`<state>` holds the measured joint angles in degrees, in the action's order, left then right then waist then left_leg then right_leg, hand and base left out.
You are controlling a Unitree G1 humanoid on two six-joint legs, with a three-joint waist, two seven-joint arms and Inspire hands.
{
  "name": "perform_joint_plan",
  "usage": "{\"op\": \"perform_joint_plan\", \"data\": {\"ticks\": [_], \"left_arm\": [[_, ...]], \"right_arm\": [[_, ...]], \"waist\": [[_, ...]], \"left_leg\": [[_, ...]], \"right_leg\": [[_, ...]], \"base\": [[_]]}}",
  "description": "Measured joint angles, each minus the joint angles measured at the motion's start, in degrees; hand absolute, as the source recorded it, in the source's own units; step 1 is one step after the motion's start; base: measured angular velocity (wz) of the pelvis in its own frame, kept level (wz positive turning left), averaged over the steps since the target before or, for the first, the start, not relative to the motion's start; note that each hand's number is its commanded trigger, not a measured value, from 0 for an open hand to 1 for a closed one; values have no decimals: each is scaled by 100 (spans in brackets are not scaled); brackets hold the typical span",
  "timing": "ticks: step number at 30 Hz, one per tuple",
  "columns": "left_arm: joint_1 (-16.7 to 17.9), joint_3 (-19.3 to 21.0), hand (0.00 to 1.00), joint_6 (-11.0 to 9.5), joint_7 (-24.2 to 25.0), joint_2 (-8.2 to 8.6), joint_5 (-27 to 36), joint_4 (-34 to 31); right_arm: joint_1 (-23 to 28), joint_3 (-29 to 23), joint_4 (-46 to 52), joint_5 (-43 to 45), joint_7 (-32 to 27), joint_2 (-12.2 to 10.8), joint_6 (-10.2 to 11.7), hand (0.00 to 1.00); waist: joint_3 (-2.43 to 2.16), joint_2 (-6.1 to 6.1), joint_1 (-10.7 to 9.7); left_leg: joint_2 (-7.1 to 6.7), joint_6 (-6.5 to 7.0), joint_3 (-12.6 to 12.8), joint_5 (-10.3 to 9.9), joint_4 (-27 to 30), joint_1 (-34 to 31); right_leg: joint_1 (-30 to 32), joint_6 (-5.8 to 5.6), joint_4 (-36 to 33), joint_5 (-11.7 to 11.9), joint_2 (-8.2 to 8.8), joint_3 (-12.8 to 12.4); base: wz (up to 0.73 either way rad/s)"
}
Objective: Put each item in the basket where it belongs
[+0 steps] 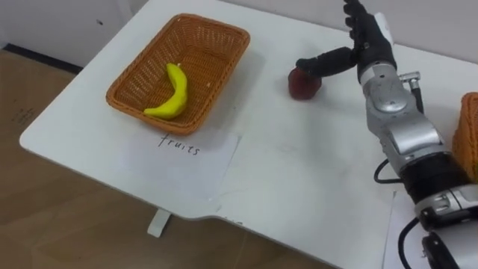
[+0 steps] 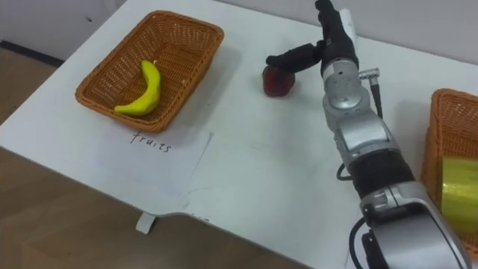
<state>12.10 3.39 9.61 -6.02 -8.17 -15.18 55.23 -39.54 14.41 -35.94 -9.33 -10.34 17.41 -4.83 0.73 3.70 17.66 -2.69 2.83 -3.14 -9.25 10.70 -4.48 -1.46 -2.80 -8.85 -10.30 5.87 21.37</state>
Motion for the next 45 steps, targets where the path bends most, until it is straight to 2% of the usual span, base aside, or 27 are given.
{"op": "perform_joint_plan", "data": {"ticks": [2,5,12,26,29,36,44,45], "left_arm": [[-11,-135,0,-26,0,-67,1,2],[-12,-160,0,-96,10,-72,2,2],[-16,-160,0,-198,14,-82,115,50],[-19,-167,0,-206,28,-81,215,161],[-19,-243,0,-201,29,-83,213,164],[-43,-255,0,-201,41,-83,212,177],[-158,-247,0,-202,51,-82,212,257],[-179,-246,0,-203,51,-82,212,257]], "right_arm": [[-3,29,-172,-53,132,-26,48,0],[-3,45,-444,-50,330,-30,47,0],[-4,45,-662,-35,566,-31,50,0],[-6,41,-661,-37,626,-28,51,0],[-6,49,-661,24,689,-29,51,0],[-6,87,-652,345,739,-25,51,0],[-5,355,-653,962,868,-4,53,0],[-5,382,-653,1061,875,-3,53,9]], "waist": [[50,83,21],[99,168,38],[116,167,70],[108,130,70],[99,114,15],[92,101,-9],[73,73,13],[71,71,10]], "left_leg": [[0,0,-11,0,2,16],[-4,0,15,0,1,-20],[-2,0,111,0,3,-102],[2,0,155,0,9,-102],[1,0,153,0,9,-106],[1,0,131,0,15,-104],[1,0,121,0,17,-104],[1,0,121,0,17,-104]], "right_leg": [[-23,0,2,0,-4,3],[7,0,16,0,-5,-19],[121,0,19,0,1,-72],[126,0,21,0,4,-63],[125,0,21,0,4,-73],[130,0,21,0,2,-74],[129,0,21,0,3,-70],[129,0,21,0,3,-68]], "base": [[4],[2],[-7],[-1],[0],[-2],[0],[0]]}}
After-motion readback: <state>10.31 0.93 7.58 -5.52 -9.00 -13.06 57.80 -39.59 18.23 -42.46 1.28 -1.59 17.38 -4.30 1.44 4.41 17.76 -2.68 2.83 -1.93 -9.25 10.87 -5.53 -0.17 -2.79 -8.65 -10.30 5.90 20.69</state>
